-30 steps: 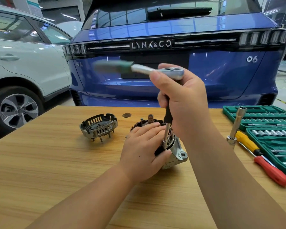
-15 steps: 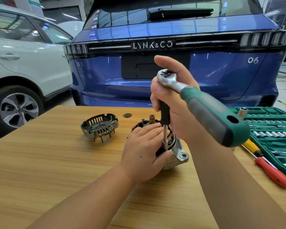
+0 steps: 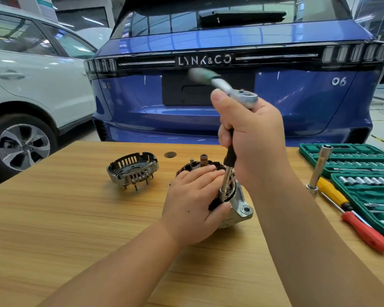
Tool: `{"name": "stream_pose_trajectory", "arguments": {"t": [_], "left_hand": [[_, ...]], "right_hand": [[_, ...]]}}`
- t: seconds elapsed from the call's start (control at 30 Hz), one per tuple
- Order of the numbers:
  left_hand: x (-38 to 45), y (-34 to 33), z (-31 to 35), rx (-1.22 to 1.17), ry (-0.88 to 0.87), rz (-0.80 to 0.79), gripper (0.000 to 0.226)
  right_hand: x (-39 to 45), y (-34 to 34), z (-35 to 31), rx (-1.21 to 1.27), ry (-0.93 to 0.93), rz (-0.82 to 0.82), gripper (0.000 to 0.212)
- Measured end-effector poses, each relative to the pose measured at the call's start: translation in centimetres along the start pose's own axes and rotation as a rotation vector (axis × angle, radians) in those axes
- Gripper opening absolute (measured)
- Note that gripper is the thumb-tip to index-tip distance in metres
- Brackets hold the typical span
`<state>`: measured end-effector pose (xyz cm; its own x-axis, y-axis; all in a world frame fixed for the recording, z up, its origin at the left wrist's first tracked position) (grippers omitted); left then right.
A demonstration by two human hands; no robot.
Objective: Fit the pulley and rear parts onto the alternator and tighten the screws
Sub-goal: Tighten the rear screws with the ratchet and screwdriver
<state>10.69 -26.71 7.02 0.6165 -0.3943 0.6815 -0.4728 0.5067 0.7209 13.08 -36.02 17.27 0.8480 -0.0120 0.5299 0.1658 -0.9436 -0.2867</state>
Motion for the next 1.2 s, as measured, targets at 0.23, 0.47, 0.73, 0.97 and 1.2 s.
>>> {"name": "stream_pose_trajectory", "arguments": {"t": [0.23, 0.47, 0.73, 0.97, 1.2], "left_hand": [[0.0, 0.3, 0.2, -0.006, -0.023, 0.022, 0.050], [-0.1, 0.7, 0.4, -0.023, -0.050, 0.064, 0.037], [-0.3, 1.5, 0.5, -0.150, -0.023, 0.155, 0.040], [0.0, 0.1, -0.1, -0.014, 0.000, 0.017, 0.048], [-0.1, 0.2, -0.1, -0.021, -0.019, 0.054, 0.051]], "right_hand": [[-0.5, -2.5, -0.4, 0.150, 0.019, -0.304, 0.031], [-0.7, -3.2, -0.9, 0.117, 0.205, -0.326, 0.042], [-1.0, -4.0, 0.1, 0.362, 0.002, -0.544, 0.062], [0.0, -1.1, 0.4, 0.073, 0.020, -0.130, 0.023], [-0.2, -1.9, 0.4, 0.309, -0.080, -0.302, 0.026]]}}
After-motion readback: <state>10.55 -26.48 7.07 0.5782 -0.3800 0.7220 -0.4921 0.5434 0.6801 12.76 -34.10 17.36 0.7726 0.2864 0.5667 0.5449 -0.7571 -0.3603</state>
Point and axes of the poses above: each hand's wrist, its own x-axis towards the middle knuckle, its own y-axis out of the back of the hand, z = x × y, the point moved 10 cm from there along x, towards the middle knuckle, and after that the axes turned 1 degree about -x, right-handed, at the moved point
